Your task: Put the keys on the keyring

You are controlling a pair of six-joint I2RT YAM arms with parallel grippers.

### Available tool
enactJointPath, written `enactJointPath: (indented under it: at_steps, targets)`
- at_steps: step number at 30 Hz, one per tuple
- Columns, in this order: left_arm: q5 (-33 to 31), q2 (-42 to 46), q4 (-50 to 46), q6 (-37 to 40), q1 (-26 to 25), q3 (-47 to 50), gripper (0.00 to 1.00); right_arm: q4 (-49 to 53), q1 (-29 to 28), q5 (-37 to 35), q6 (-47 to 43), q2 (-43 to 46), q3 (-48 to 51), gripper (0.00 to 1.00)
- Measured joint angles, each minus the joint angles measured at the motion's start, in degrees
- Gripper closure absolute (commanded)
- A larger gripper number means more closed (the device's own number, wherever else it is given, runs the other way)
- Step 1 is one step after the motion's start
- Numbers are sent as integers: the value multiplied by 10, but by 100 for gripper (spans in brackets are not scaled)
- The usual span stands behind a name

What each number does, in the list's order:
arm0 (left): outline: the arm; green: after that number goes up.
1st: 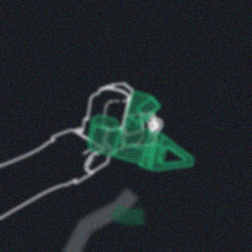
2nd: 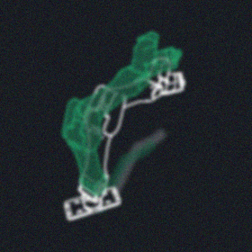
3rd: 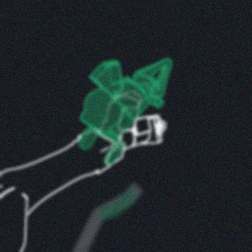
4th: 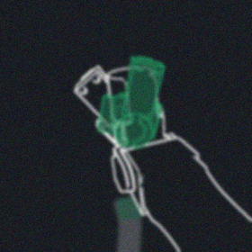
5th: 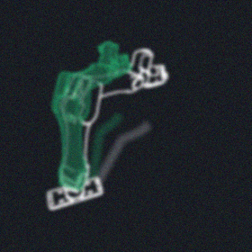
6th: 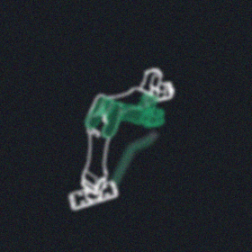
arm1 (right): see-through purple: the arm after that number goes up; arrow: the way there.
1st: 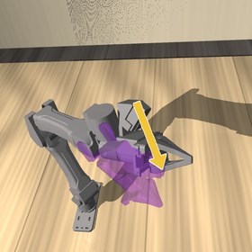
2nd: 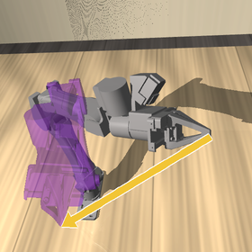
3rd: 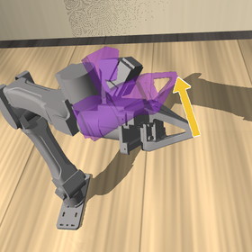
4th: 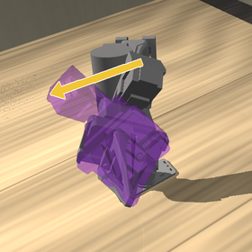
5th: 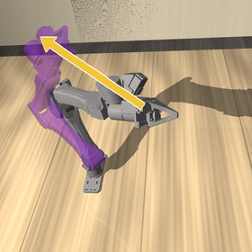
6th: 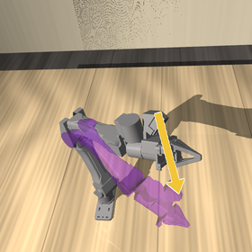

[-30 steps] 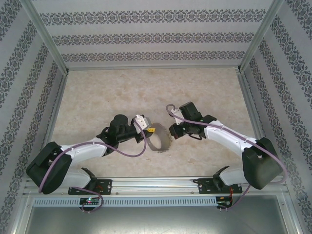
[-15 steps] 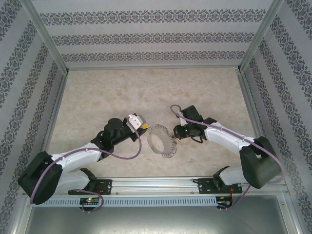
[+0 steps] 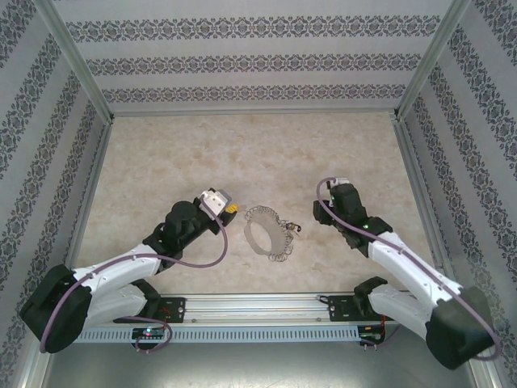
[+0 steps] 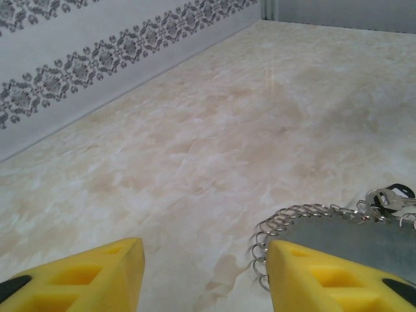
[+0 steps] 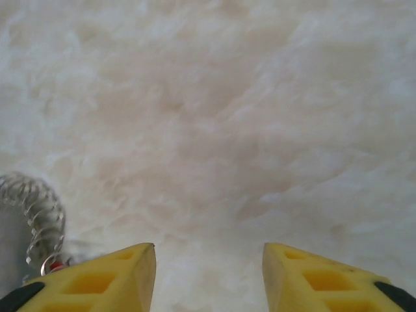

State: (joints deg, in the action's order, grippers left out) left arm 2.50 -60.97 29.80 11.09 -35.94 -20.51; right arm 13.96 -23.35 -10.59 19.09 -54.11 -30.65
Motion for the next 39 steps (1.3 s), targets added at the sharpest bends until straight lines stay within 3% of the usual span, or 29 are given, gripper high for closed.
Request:
enactJointPath:
  at_steps: [3, 5, 12, 22, 25, 30, 37, 39]
  targets:
    - [-25, 5, -7, -12, 9, 4, 22, -29, 9, -53, -13, 46, 26, 22]
    - [-40, 5, -7, -22, 21, 4, 1, -47, 17, -84, -22, 66, 40, 15]
    - [-65, 18, -31, -54, 98, 1, 0, -121, 94, -123, -61, 62, 64, 14]
    - [-114, 39, -90, -85, 236, -4, 1, -274, 166, -88, -139, -65, 101, 14]
    - [-129, 36, -102, -94, 252, -4, 0, -297, 169, -79, -151, -83, 113, 14]
    - [-118, 0, -70, -101, 320, 0, 0, -396, 198, -19, -183, -162, 108, 15]
    - [-91, -93, 14, -90, 326, 11, 0, -476, 229, 75, -195, -223, 86, 16]
    - [-85, -123, 43, -85, 327, 12, 0, -527, 229, 102, -194, -237, 90, 12]
